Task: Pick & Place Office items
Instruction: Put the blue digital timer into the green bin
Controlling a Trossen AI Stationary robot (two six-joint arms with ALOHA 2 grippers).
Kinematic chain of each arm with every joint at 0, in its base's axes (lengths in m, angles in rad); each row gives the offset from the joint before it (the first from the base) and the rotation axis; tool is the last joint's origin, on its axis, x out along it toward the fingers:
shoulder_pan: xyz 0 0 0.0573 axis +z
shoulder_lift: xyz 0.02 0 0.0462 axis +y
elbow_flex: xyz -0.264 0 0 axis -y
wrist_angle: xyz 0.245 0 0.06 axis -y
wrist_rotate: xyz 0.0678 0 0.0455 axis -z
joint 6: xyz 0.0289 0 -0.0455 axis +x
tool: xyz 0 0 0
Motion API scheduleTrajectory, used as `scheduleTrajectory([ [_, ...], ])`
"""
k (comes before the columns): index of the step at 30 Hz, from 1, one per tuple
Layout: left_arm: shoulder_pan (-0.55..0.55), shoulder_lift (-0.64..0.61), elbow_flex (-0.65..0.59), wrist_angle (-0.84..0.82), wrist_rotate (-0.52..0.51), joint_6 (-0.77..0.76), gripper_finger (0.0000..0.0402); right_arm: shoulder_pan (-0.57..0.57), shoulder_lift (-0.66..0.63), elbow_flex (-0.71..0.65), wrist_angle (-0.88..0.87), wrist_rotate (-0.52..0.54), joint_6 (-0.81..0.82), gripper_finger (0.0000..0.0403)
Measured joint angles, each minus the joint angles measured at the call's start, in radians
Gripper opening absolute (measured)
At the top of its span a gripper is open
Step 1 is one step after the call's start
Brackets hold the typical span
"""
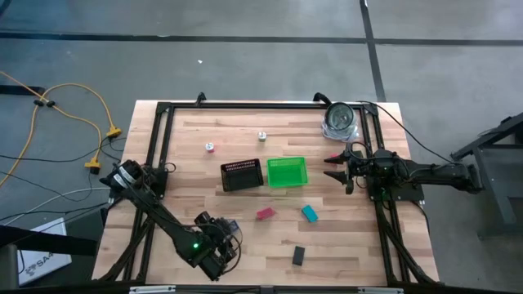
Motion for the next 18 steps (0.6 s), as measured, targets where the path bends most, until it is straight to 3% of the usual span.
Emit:
scheduleTrajectory([
  [4, 0.035, 0.000, 0.000, 0.004, 0.052, 0.023, 0.0252, 0.000, 0.000, 0.000, 0.000, 0.000, 0.000, 0.0207],
  [18, 0.037, 0.000, 0.000, 0.003, 0.060, 0.053, 0.0252, 0.000, 0.000, 0.000, 0.000, 0.000, 0.000, 0.0207],
])
